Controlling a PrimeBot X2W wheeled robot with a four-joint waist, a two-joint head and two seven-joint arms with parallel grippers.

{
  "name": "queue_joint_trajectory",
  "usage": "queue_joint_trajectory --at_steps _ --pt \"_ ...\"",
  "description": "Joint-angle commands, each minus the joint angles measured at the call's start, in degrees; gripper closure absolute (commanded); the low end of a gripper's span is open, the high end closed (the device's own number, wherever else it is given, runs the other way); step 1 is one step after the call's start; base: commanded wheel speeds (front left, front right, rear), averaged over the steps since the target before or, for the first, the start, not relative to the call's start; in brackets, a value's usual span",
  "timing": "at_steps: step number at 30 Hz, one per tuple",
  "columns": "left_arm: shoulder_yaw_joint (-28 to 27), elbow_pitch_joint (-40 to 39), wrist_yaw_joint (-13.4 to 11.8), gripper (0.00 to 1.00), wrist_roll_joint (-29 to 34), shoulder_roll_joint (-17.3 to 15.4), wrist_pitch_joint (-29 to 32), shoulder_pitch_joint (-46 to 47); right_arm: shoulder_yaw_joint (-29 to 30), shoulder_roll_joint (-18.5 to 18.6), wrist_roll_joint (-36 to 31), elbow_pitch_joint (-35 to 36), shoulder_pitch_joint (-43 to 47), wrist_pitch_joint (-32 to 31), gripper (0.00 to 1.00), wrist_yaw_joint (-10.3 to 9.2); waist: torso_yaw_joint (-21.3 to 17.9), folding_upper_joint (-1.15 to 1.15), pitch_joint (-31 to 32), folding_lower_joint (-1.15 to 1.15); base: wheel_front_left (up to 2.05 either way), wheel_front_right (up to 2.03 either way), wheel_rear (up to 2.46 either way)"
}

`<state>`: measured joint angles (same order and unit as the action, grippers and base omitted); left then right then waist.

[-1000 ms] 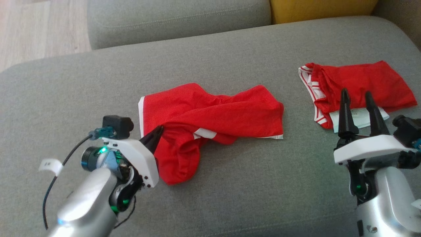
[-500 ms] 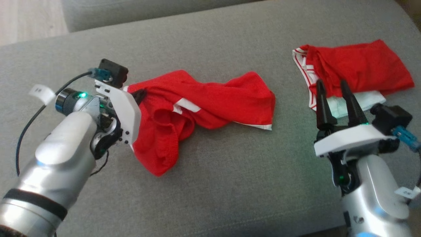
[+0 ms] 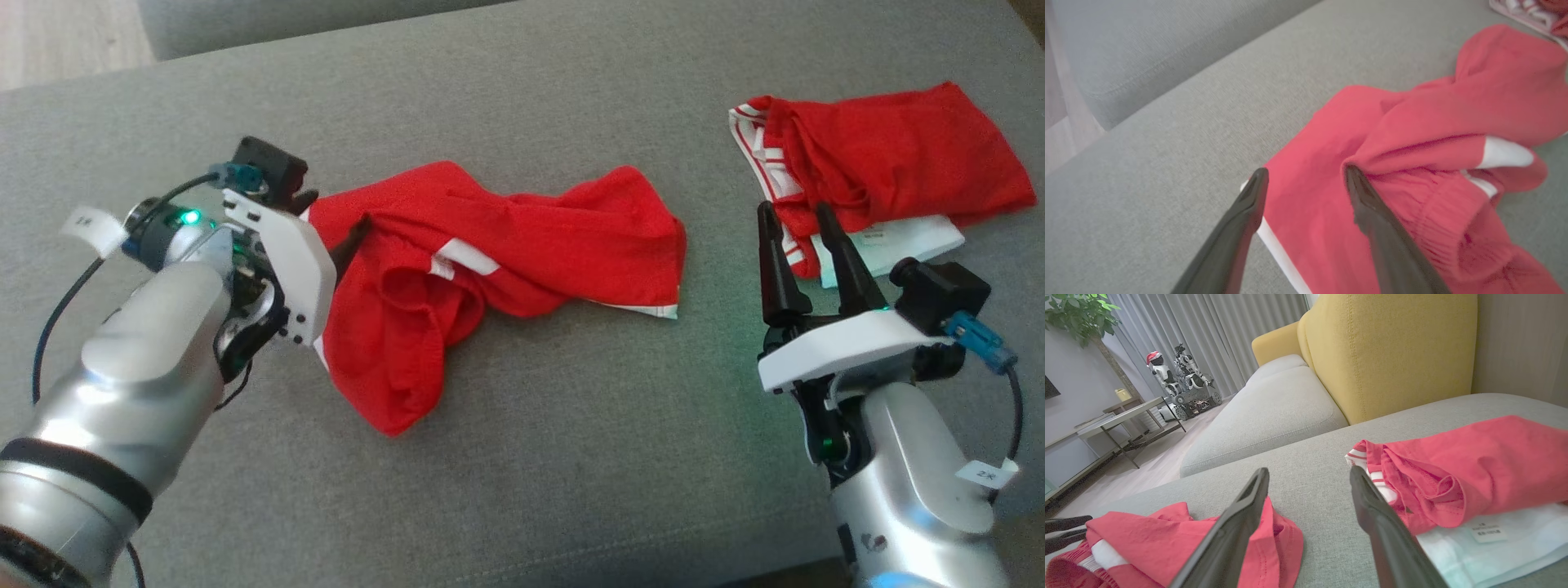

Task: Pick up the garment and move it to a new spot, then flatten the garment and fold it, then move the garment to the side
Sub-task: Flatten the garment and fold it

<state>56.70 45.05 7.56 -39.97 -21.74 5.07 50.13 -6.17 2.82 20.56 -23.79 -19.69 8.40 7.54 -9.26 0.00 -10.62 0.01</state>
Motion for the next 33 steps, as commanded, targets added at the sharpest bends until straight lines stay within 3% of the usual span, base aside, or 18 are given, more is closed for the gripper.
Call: queue_joint_trajectory --at_steps 1,9,14,21,27,33 --pt "-2.50 -0.57 -0.30 0.00 -0.23 -1.44 -1.47 3.90 -0.93 0.06 -0.47 1.50 -2.39 0.60 0.00 -0.05 0.50 0.00 0.50 -0.01 0.00 0.00 0.00" --pt "-11.11 -2.77 -8.25 0.00 -4.80 1.76 -17.09 0.55 4.43 0.06 -3.03 1.91 -0.45 1.65 0.00 -0.05 3.20 0.00 3.49 -0.01 0.00 0.00 0.00" --pt "-16.87 -11.33 -12.11 0.00 -8.09 3.17 -19.75 -6.52 10.50 0.06 -4.26 4.87 1.66 1.52 0.00 -0.05 5.33 0.00 5.21 -0.01 0.00 0.00 0.00" --pt "-24.36 -27.55 -17.92 0.00 -5.62 5.96 -20.04 -20.24 14.02 0.06 -4.18 9.21 4.84 -0.17 0.00 -0.05 6.65 0.00 5.94 -0.01 0.00 0.00 0.00" --pt "-25.83 -33.20 -18.46 0.00 -1.82 9.53 -20.06 -27.37 13.30 0.06 -3.97 10.60 5.88 -1.30 0.00 -0.05 6.43 0.00 5.74 -0.01 0.00 0.00 0.00" --pt "-23.90 -32.89 -16.66 0.00 -0.01 12.75 -20.06 -28.38 12.52 0.06 -3.75 10.86 5.97 -1.57 0.00 -0.05 5.72 0.00 5.42 -0.01 0.00 0.00 0.00"
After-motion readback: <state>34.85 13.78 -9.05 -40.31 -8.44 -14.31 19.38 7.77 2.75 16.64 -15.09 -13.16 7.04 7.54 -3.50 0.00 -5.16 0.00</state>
